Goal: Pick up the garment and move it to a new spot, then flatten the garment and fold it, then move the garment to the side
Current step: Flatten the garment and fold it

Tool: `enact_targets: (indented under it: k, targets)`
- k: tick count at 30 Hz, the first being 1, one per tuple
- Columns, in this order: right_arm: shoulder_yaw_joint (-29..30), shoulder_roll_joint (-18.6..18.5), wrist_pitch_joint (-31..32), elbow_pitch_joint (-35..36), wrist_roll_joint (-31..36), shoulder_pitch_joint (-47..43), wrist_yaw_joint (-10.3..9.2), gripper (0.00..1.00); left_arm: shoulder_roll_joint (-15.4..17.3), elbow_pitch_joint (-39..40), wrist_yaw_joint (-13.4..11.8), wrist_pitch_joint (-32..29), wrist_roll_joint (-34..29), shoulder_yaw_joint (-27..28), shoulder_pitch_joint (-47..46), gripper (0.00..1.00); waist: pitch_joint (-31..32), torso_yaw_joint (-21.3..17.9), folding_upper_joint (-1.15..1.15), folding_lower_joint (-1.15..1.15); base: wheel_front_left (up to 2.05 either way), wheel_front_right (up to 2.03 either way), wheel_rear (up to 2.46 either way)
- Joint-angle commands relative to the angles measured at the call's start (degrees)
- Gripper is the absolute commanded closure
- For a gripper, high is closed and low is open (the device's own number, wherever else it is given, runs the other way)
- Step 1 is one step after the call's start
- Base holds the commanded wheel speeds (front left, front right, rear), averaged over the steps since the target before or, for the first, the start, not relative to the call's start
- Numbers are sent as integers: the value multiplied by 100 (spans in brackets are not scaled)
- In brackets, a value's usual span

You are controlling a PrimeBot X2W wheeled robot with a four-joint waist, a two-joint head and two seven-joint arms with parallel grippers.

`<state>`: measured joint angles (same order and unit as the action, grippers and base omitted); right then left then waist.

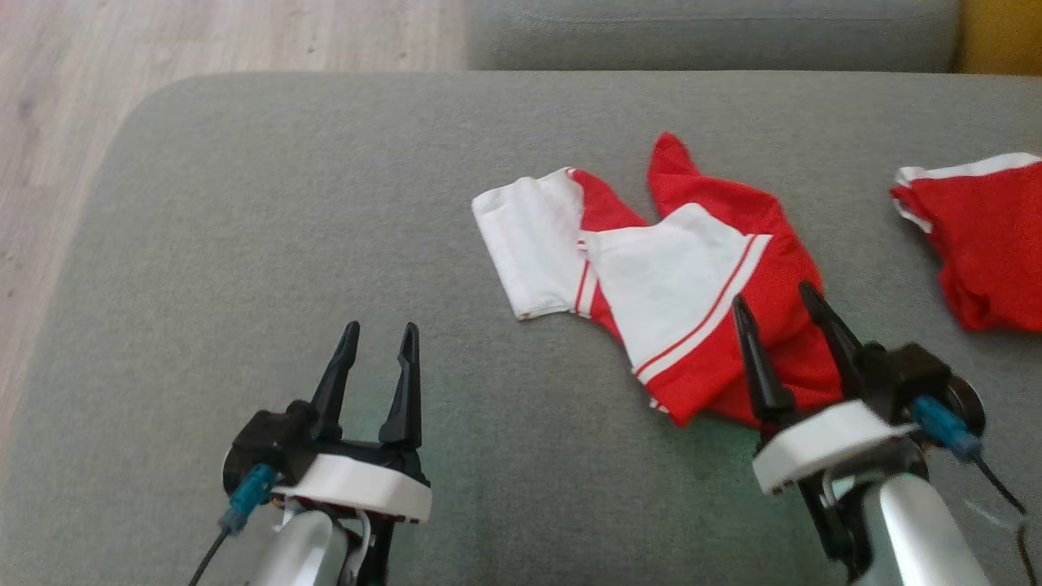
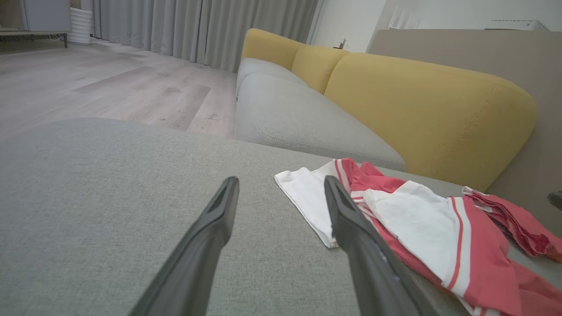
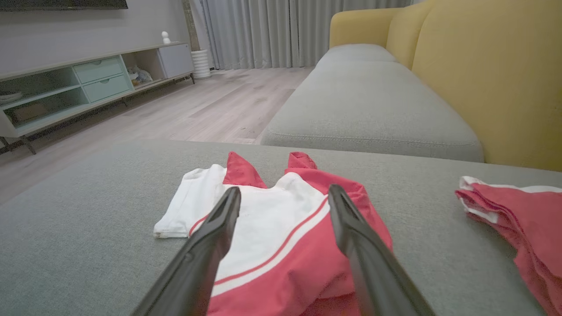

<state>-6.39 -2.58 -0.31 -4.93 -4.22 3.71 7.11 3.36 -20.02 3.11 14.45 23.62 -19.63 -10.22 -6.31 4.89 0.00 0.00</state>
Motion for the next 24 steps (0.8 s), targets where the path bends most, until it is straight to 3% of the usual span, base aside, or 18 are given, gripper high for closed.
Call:
enact_targets:
  k: [1,12,24]
  targets:
    - [-172,-31,8,140,41,378,37,0,9,143,27,55,-29,136,-236,0,-85,127,0,0,0,0,0]
    - [-455,-31,545,-1138,263,1358,37,0,-25,90,82,55,16,18,-350,0,-379,566,0,0,0,0,0]
    - [-746,-30,279,-2611,342,2405,37,0,-44,38,113,55,78,-150,-501,0,-666,913,0,0,0,0,0]
